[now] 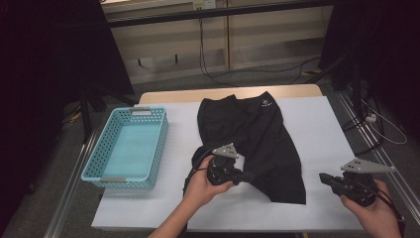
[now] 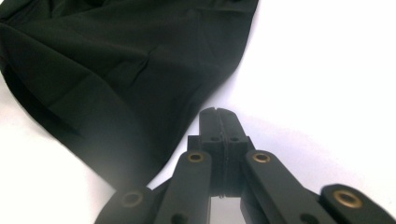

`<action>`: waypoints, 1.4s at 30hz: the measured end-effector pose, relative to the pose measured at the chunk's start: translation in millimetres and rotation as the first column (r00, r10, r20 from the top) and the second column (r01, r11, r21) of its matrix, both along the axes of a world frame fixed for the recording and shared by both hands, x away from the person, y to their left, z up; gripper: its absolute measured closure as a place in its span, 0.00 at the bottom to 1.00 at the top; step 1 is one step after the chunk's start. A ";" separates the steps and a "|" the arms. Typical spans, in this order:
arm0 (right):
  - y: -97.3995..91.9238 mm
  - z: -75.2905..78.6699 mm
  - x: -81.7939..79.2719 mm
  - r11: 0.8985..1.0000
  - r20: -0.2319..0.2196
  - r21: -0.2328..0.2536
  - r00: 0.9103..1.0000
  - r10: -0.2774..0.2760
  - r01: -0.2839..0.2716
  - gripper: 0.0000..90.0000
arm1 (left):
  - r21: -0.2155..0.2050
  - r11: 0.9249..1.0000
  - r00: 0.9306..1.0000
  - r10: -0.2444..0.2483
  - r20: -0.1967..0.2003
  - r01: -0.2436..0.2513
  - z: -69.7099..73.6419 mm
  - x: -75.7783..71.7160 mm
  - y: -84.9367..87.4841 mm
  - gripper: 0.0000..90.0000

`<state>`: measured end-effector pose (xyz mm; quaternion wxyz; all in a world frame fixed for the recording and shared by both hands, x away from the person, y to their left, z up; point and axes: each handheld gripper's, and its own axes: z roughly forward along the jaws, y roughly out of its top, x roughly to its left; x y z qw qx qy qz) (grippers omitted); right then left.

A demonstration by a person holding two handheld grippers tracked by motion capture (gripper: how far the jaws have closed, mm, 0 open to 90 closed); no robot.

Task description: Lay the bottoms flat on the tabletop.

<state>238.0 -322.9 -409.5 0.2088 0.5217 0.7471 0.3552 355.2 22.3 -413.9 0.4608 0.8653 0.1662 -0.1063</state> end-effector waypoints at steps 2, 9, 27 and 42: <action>1.5 -2.6 2.6 1.000 0.009 -0.007 1.000 -0.009 0.009 0.91 | 0.005 1.000 1.000 0.021 0.008 -0.021 -1.7 1.9 0.4 0.85; 25.0 -24.1 33.9 0.999 -0.049 -0.031 0.999 -0.016 0.014 0.74 | 0.026 0.993 0.989 0.109 0.097 -0.112 -6.0 11.1 5.8 0.44; 9.9 -29.7 35.3 0.999 -0.075 -0.023 0.997 -0.031 0.030 1.00 | 0.053 0.981 0.977 0.177 0.117 -0.184 -10.7 24.2 20.6 0.28; -5.3 -33.6 32.9 0.995 -0.042 -0.052 0.996 -0.083 0.080 0.95 | 0.069 0.977 0.972 0.192 0.134 -0.203 -12.1 29.4 24.7 0.27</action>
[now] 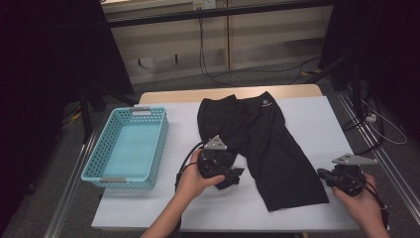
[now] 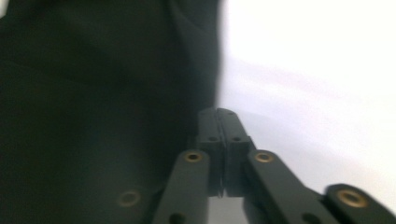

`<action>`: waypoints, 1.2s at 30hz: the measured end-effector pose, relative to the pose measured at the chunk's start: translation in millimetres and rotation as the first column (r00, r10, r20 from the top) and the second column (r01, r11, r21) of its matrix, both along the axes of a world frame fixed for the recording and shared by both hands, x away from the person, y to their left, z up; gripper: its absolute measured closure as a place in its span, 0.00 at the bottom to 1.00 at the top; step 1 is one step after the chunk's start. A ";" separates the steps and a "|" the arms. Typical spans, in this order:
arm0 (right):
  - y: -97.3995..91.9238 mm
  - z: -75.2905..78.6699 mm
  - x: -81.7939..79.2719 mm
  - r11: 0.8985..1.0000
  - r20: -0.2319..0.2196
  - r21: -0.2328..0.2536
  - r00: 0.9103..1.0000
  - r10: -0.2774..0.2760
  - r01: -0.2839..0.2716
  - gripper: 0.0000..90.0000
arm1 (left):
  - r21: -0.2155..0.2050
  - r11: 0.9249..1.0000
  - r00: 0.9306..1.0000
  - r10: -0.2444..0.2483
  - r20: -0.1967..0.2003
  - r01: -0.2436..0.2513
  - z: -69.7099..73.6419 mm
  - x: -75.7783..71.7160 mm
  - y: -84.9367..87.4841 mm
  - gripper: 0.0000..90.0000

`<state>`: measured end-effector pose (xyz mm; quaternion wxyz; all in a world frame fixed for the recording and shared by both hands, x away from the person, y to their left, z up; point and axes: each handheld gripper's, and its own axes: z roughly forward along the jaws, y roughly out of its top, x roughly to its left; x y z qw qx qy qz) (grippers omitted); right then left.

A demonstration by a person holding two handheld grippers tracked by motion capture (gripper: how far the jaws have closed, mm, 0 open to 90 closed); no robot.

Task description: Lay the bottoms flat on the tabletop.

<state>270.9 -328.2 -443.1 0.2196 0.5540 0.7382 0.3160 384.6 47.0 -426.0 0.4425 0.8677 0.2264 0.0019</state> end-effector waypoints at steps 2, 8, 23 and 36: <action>9.8 1.6 0.2 0.999 0.011 -0.001 0.999 0.033 -0.033 0.87 | 0.007 1.000 1.000 0.007 0.009 -0.007 0.5 1.3 2.0 0.26; 21.7 -2.0 12.1 0.997 0.036 -0.072 0.999 0.026 -0.023 0.73 | 0.007 1.000 1.000 0.014 0.019 -0.015 1.2 2.1 5.4 0.25; -10.7 -8.4 12.2 0.999 -0.004 0.030 0.999 -0.044 0.044 0.99 | 0.004 1.000 0.999 0.030 0.027 -0.031 2.7 4.4 10.5 0.25; 62.9 7.4 4.2 0.984 0.073 -0.025 0.982 0.176 -0.174 0.61 | 0.022 0.999 0.999 0.039 0.036 -0.039 2.8 7.6 13.6 0.23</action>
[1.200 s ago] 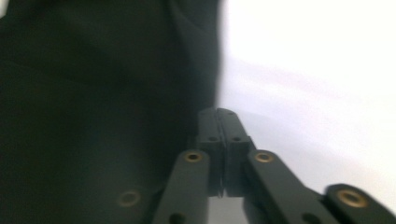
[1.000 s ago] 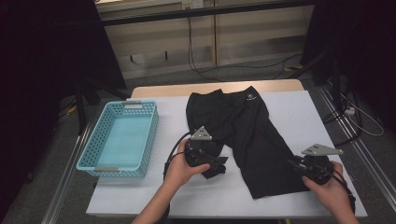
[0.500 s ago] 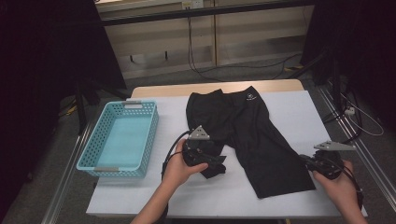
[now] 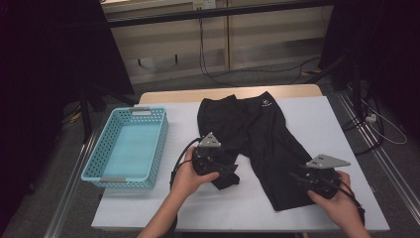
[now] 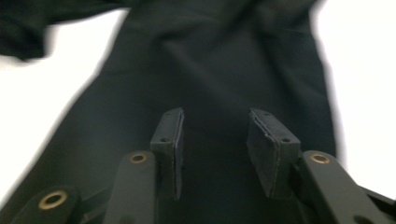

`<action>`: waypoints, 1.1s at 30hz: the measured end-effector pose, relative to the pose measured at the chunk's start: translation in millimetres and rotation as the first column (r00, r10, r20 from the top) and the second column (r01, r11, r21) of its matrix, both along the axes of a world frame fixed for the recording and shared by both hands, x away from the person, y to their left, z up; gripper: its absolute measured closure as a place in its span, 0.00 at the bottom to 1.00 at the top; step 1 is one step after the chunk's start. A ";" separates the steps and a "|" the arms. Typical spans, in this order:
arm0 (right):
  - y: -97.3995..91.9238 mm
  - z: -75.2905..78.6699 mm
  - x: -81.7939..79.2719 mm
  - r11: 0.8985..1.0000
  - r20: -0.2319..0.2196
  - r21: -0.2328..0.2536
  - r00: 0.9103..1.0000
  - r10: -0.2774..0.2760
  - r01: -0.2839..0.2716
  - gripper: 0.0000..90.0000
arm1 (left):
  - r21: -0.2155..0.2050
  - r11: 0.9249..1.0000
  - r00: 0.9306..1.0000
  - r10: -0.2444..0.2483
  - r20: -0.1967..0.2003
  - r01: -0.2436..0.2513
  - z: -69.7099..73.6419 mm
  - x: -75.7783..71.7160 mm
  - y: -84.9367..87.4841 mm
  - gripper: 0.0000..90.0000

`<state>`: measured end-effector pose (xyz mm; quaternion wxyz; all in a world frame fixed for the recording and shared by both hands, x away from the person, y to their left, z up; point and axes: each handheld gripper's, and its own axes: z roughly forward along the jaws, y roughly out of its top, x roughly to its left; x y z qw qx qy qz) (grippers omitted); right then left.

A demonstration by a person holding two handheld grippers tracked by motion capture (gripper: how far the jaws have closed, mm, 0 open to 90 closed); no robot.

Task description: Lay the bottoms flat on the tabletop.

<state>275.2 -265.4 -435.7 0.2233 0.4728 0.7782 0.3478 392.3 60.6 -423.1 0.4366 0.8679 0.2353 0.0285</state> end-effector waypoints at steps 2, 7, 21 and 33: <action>10.3 -1.1 0.3 1.000 -0.009 0.010 1.000 0.028 -0.028 0.60 | 0.003 1.000 1.000 0.001 0.002 -0.001 0.3 0.2 1.2 0.22; 30.9 -4.7 3.0 0.997 -0.022 0.030 0.997 0.071 -0.070 0.54 | 0.008 1.000 1.000 0.016 0.005 -0.016 0.0 0.8 6.3 0.21; 85.1 -17.5 10.2 0.977 -0.065 -0.042 0.976 0.206 -0.209 0.81 | 0.002 0.999 0.999 0.035 0.007 -0.035 2.8 0.7 13.7 0.21; 58.1 -8.8 16.5 0.983 -0.073 0.100 0.984 0.164 -0.157 0.98 | -0.007 0.999 0.999 0.033 0.007 -0.033 4.2 0.4 12.4 0.21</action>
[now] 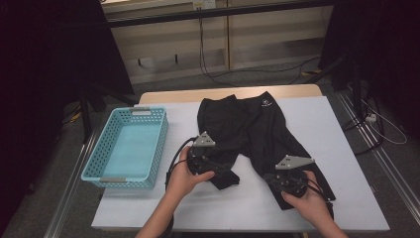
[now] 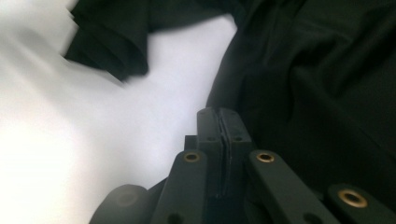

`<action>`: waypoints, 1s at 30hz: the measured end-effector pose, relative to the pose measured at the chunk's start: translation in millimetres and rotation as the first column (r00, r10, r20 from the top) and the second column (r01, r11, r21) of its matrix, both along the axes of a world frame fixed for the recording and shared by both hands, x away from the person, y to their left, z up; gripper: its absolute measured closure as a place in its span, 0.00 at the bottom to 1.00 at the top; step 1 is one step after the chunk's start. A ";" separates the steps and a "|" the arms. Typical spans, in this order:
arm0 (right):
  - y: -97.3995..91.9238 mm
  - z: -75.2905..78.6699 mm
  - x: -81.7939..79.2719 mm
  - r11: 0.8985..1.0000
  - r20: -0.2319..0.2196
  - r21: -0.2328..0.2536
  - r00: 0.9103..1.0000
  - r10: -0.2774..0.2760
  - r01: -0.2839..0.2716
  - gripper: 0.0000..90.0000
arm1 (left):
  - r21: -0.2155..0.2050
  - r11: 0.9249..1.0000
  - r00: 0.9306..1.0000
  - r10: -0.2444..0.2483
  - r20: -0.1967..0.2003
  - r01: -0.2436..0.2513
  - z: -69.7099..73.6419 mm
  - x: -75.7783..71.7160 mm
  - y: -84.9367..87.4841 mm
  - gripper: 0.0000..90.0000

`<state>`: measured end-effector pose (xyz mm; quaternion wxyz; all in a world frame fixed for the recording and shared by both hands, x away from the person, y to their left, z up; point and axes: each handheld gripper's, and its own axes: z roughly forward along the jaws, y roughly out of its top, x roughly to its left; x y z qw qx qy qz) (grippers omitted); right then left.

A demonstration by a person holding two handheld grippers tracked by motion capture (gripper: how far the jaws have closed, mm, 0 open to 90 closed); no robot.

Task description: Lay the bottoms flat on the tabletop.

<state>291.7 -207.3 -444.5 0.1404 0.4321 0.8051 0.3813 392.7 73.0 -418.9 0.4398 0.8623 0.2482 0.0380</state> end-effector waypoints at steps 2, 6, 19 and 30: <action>-2.0 3.1 -1.4 1.000 0.007 0.011 1.000 -0.001 0.001 0.98 | 0.004 1.000 1.000 0.000 -0.003 0.000 -0.4 0.4 0.1 0.21; -0.7 2.8 -3.0 0.999 -0.011 0.043 1.000 0.017 -0.017 0.98 | 0.002 1.000 1.000 -0.001 -0.005 0.001 -0.7 0.6 -0.4 0.21; 20.4 -2.5 -9.8 0.997 -0.007 -0.009 0.997 0.081 -0.081 0.68 | 0.001 1.000 1.000 -0.001 -0.008 0.001 -0.8 1.1 -0.8 0.21; -63.9 8.4 34.2 0.964 0.100 -0.056 0.962 -0.254 0.260 0.59 | 0.009 1.000 1.000 0.004 0.000 -0.004 0.0 3.2 2.8 0.21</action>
